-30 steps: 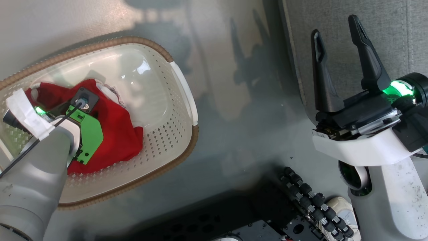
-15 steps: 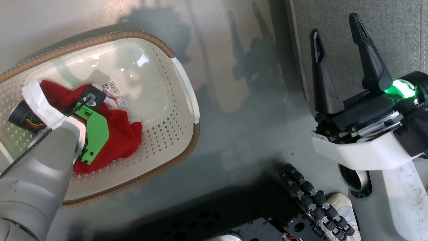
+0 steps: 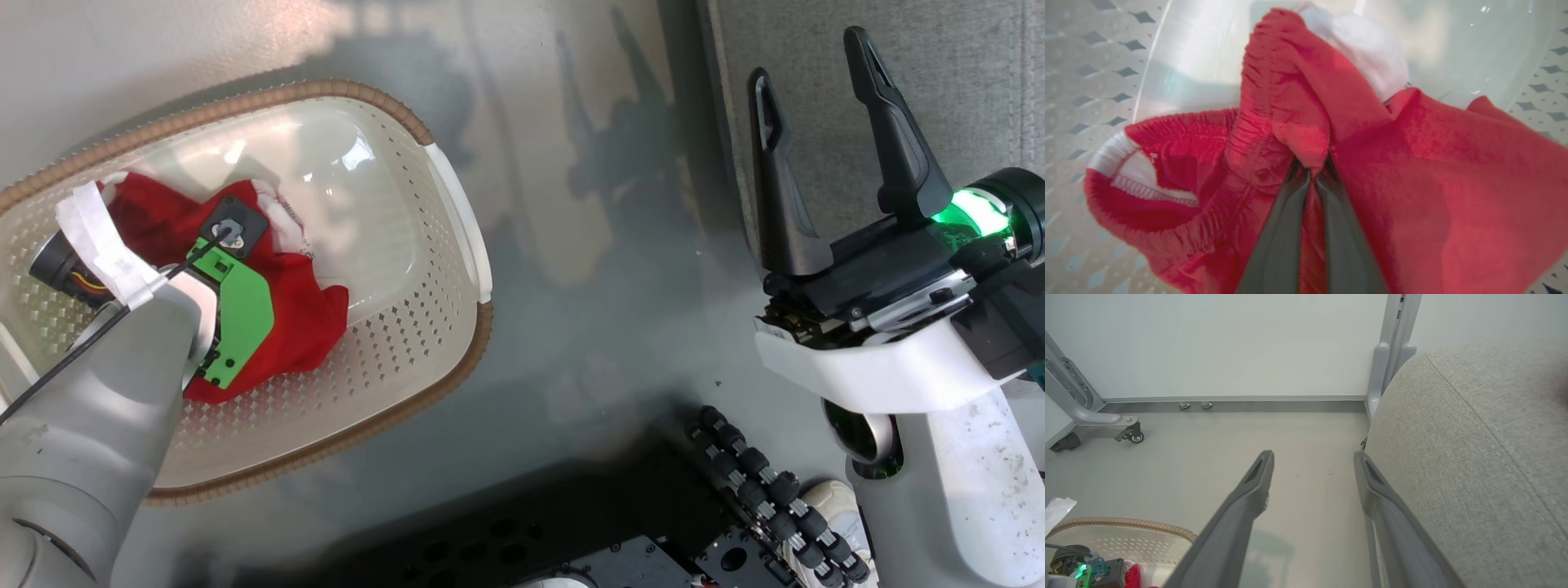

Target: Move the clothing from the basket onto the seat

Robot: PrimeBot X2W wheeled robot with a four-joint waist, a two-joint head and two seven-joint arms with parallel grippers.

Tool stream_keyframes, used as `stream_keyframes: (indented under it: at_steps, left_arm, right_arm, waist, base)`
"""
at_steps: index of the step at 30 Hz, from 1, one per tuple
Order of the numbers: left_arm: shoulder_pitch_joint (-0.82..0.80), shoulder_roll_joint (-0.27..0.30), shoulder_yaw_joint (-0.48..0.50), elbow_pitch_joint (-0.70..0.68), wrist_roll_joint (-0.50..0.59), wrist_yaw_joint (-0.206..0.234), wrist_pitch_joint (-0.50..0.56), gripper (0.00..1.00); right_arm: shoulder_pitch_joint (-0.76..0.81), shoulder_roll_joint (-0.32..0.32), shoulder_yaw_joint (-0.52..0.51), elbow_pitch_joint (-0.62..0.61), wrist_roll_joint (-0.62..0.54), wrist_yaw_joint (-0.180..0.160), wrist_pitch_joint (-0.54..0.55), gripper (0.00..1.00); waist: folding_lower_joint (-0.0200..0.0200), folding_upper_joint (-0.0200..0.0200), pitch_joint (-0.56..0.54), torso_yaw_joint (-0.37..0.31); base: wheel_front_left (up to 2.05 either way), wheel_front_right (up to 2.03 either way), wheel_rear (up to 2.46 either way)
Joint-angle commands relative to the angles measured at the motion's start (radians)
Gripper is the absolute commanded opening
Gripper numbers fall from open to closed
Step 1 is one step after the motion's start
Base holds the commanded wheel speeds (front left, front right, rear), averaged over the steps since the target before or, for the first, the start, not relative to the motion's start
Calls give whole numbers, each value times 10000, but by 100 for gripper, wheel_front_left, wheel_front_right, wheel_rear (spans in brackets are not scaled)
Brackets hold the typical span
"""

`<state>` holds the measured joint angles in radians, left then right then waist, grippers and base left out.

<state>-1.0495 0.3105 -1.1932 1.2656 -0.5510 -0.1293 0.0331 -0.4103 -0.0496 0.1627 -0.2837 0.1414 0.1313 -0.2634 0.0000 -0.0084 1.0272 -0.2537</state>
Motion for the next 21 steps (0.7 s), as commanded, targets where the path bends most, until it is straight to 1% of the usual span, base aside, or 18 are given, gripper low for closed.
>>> stream_keyframes:
  at_steps: [1, 11, 21]
  left_arm:
    - [-132, -33, -34, -32, -108, -23, -122, 0]
    - [203, -566, -319, -252, -725, -24, -1184, 0]
    - [627, -1228, -536, -346, -1152, -24, -2311, 0]
  right_arm:
    - [-91, -19, -23, 77, 50, -11, -19, 100]
    - [-92, -21, -94, 591, 34, -11, -19, 100]
    - [219, -24, -234, 1185, -191, -11, -19, 100]
  waist:
    - [0, 84, -210, 40]
    - [0, 84, -1346, 419]
    - [0, 84, -2867, 1045]
  base:
    - [0, 0, 0]
    - [0, 0, 0]
    - [0, 0, 0]
